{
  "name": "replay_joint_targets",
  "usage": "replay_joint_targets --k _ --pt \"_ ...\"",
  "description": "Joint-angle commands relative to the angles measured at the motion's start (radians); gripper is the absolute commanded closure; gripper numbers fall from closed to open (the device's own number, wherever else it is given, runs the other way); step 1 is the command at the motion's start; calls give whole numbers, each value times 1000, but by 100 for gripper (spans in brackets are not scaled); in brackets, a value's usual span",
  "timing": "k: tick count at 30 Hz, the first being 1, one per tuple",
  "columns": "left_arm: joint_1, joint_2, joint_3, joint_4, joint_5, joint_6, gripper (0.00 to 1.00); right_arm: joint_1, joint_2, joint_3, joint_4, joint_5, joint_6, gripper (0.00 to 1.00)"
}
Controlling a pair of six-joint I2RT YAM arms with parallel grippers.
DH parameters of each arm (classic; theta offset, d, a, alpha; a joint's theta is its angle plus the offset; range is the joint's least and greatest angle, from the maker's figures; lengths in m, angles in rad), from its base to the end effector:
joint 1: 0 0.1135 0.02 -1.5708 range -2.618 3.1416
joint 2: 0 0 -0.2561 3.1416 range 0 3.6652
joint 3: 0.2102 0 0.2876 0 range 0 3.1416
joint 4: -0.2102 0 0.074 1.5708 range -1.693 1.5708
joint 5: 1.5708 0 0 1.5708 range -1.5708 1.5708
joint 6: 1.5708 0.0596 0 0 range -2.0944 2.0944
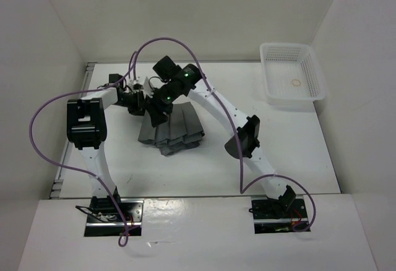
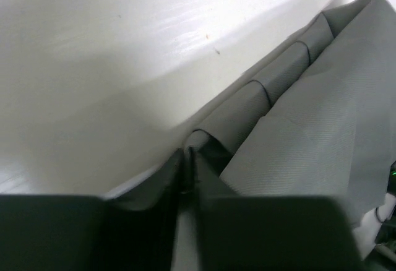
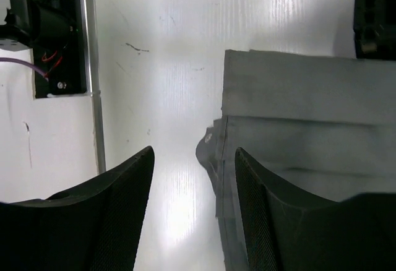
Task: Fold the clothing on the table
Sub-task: Fold the skirt
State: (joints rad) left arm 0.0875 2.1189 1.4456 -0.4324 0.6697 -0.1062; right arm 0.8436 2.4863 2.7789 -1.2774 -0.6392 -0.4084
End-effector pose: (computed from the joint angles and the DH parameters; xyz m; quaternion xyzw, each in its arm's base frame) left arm 0.4664 0.0038 0.0957 -0.0135 0.9221 -0.3218 0.2147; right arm 0.3340 0.4289 0.3066 -0.6061 0.6834 0.3529 0.2028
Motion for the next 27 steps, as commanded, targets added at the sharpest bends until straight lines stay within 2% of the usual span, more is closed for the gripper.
replay_joint_targets --k 1,2,4,8,9,11,12,13,14,16,17,19,20,22,24,25,27 --pt "58 -88 -5 -46 -12 29 73 -53 -171 -62 -20 53 -27 39" --pt "75 -100 5 -75 -21 55 60 -73 -214 -86 -20 87 -38 39" --pt "130 -143 6 -106 -41 80 45 -148 -257 -165 -20 113 -38 39" --pt "231 -259 15 -179 -134 146 24 -303 -383 -370 25 167 -38 35" --pt "250 -322 25 -180 -156 158 17 -337 -452 -418 45 205 -29 30" --pt "294 -425 35 -204 -194 168 10 -429 -532 -581 135 255 -4 25" --pt "305 -463 35 -213 -246 178 8 -457 -620 -644 171 324 15 16" --pt "316 -503 15 -213 -272 178 4 -483 -666 -709 212 366 32 12" --pt "327 -545 -3 -203 -294 178 0 -539 -711 -843 293 401 49 9" --pt "340 -672 -51 -194 -344 178 0 -598 -849 -974 363 482 81 6" --pt "350 -754 -112 -181 -357 178 0 -670 -897 -1110 400 496 98 5" --pt "360 -821 -163 -192 -369 168 0 -753 -1040 -1250 519 518 132 5" --pt "360 -855 -200 -203 -369 155 0 -837 -1088 -1374 556 518 146 5" --pt "402 -873 -249 -213 -331 145 0 -925 -1227 -1541 660 472 177 4" --pt "413 -922 -345 -189 -318 135 0 -1021 -1305 -1626 734 452 193 4" --pt "422 -935 -365 -168 -318 135 0 -1047 -1339 -1671 734 440 219 1" --pt "422 -959 -375 -167 -318 144 0 -1136 -1363 -1706 772 411 232 1"
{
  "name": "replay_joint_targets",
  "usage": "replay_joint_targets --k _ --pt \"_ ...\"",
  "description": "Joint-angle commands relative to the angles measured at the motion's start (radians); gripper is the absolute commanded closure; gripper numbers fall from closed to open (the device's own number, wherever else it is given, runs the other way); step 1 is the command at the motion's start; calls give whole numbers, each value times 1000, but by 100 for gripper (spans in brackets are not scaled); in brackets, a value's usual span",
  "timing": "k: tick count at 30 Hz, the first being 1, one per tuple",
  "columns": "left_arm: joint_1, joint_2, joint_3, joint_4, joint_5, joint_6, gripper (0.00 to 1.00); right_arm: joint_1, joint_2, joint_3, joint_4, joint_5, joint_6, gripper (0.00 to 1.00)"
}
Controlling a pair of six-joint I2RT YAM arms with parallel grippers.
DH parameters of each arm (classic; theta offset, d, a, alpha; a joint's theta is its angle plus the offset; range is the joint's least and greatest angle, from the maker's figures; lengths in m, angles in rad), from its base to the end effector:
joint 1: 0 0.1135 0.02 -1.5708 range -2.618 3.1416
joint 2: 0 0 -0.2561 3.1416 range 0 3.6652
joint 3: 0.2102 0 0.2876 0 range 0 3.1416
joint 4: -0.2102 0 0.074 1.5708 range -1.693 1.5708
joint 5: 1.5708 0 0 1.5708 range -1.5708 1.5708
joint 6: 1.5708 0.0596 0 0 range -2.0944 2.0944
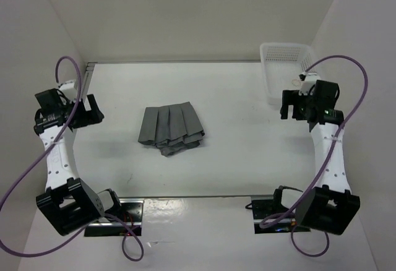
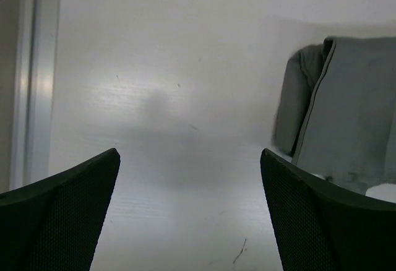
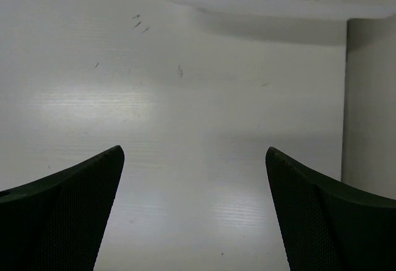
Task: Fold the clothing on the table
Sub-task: Fold the skirt
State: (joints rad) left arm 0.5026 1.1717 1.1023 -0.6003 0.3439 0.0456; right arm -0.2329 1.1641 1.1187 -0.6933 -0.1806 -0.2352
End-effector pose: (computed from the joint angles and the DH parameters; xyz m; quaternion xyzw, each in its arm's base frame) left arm 0.2789 0.1304 0.3091 -0.1283 0.8808 -0.0321 0.4547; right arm 0.2948 -0.0589 0.3066 -0.0375 0.9109 -0.0131 0.4107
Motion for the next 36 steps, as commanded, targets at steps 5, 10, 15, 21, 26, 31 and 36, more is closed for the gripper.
replay_joint_targets --k 5,10,15,21,26,31,36 --pt "7 -47 -44 28 17 -7 0 -287 -133 -154 227 -181 109 1" --pt "7 -92 -44 37 17 -7 0 -414 -202 -212 224 -247 74 1" --pt "25 -254 -116 91 17 -29 0 -414 -213 -237 252 -298 53 1" --pt "56 -472 -245 169 122 -52 0 -414 -256 -237 233 -379 22 1" --pt "56 -462 -268 224 101 -72 0 -414 -421 -241 196 -433 -13 1" --pt "74 -452 -311 269 80 -62 0 -414 -634 -283 245 -366 8 1" --pt "83 -442 -311 269 70 -62 0 -414 -633 -283 267 -375 17 1"
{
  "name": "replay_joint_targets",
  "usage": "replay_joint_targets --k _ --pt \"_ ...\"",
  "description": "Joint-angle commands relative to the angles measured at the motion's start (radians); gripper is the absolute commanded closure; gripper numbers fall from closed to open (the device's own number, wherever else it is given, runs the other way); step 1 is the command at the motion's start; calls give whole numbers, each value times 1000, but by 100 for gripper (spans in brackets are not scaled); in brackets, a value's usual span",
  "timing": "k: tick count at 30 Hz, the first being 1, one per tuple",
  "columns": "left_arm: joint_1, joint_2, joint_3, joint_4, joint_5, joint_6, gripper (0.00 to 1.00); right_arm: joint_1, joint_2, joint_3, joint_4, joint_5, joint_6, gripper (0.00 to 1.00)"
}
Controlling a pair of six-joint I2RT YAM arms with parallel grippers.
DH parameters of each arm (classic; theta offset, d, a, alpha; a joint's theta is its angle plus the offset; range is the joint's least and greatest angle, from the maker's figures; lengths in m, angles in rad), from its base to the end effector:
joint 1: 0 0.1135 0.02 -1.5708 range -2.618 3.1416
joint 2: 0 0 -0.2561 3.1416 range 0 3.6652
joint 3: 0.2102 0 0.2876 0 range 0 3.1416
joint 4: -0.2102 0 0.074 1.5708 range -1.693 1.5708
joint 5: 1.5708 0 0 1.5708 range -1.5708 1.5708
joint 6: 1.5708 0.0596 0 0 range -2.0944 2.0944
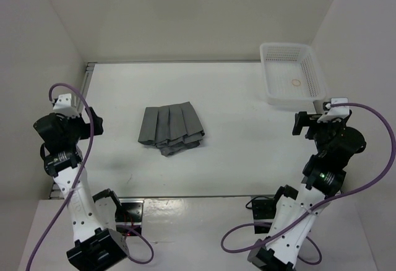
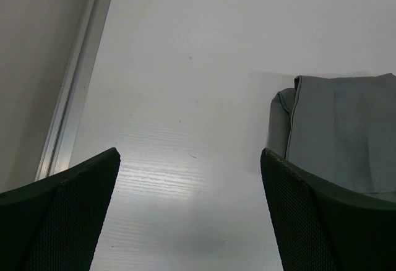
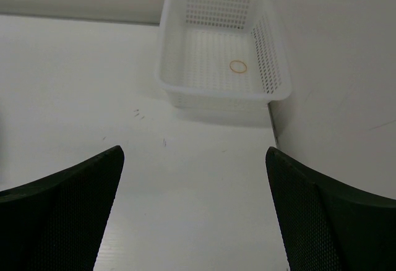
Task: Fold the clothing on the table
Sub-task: Fold the skirt
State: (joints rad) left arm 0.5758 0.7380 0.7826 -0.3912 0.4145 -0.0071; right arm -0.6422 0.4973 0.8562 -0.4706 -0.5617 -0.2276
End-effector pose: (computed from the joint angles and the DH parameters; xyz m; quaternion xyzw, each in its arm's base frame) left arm 0.2058 0.1050 0.3146 -0.1169 0.8011 -0.0039 0.5870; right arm 0.1478 -0.0709 0.3768 -0.0334 0.7390 -0.0824 0.6679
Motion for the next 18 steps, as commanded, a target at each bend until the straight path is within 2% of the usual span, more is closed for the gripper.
replay_joint_targets --k 1,14,18 --pt "10 -8 9 51 0 -10 0 -5 46 -20 35 6 10 1" --pt "10 -26 9 51 9 -10 0 -5 14 -20 35 17 28 1" --pt "10 -26 9 51 9 -10 0 -5 47 0 26 31 42 1"
